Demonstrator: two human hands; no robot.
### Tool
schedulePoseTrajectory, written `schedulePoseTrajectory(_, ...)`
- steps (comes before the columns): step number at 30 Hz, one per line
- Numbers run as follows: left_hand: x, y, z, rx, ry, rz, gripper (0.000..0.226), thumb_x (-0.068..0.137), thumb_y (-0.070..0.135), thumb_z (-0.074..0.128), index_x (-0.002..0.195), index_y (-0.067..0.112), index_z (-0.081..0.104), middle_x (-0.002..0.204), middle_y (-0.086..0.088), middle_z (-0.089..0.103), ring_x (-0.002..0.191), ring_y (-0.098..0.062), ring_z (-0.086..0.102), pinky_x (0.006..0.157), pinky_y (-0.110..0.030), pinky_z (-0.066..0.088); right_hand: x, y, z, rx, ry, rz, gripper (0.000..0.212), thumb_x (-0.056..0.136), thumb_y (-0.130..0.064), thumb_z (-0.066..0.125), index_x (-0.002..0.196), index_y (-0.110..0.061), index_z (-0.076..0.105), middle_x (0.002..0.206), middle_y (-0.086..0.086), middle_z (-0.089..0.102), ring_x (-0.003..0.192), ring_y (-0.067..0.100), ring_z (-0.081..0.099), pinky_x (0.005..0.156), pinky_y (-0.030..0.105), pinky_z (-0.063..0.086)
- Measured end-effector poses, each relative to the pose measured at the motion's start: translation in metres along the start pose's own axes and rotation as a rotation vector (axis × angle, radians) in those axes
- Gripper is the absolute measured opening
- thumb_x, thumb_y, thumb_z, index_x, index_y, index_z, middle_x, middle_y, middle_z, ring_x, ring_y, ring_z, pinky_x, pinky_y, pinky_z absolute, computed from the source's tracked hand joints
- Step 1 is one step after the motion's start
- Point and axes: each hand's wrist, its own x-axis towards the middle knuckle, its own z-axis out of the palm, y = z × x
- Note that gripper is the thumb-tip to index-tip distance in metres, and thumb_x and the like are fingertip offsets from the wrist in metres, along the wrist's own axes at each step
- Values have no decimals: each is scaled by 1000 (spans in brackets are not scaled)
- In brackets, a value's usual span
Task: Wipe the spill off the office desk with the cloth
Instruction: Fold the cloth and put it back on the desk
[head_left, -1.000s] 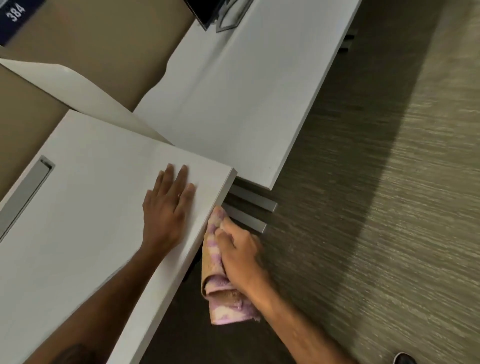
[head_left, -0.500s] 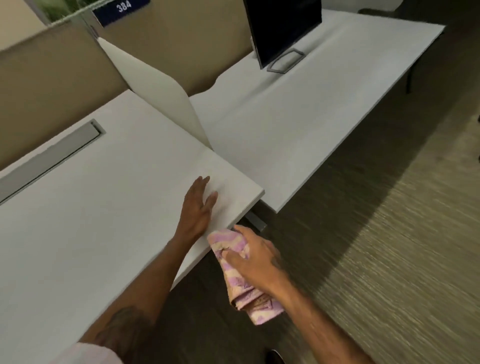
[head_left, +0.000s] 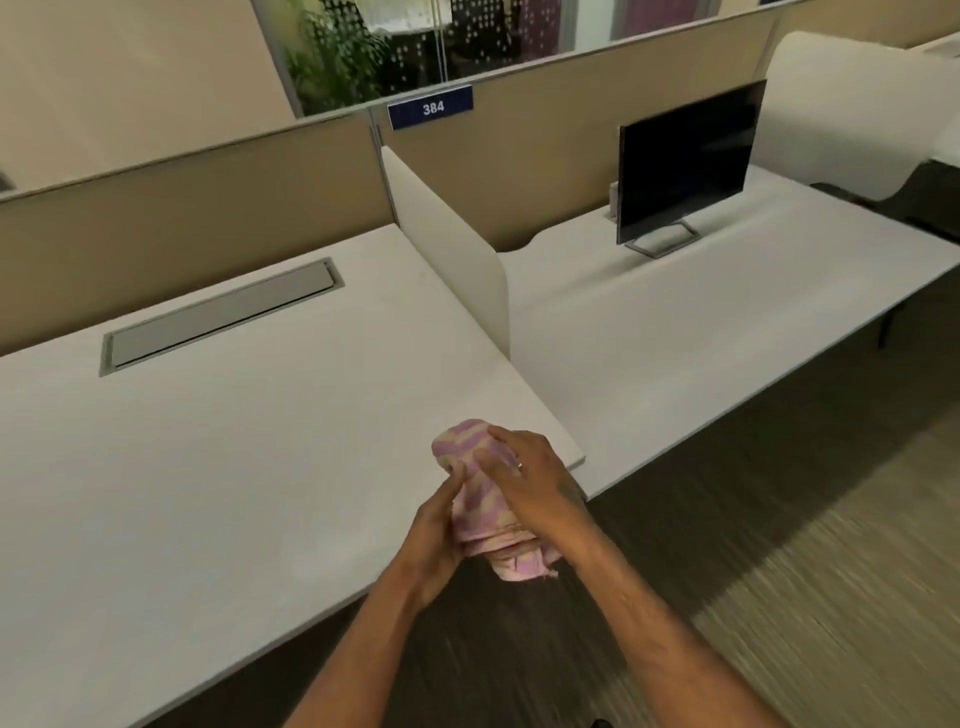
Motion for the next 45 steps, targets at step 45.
schedulePoseTrajectory(45, 192, 212, -105, 268, 267, 96, 53, 89, 32, 73, 135, 32, 46, 123, -5, 68, 105, -25, 70, 80, -43, 62, 331, -89, -1, 175, -211, 75, 54, 75, -40, 81, 123, -18, 67, 109, 0, 74, 95, 22, 71, 89, 45, 59)
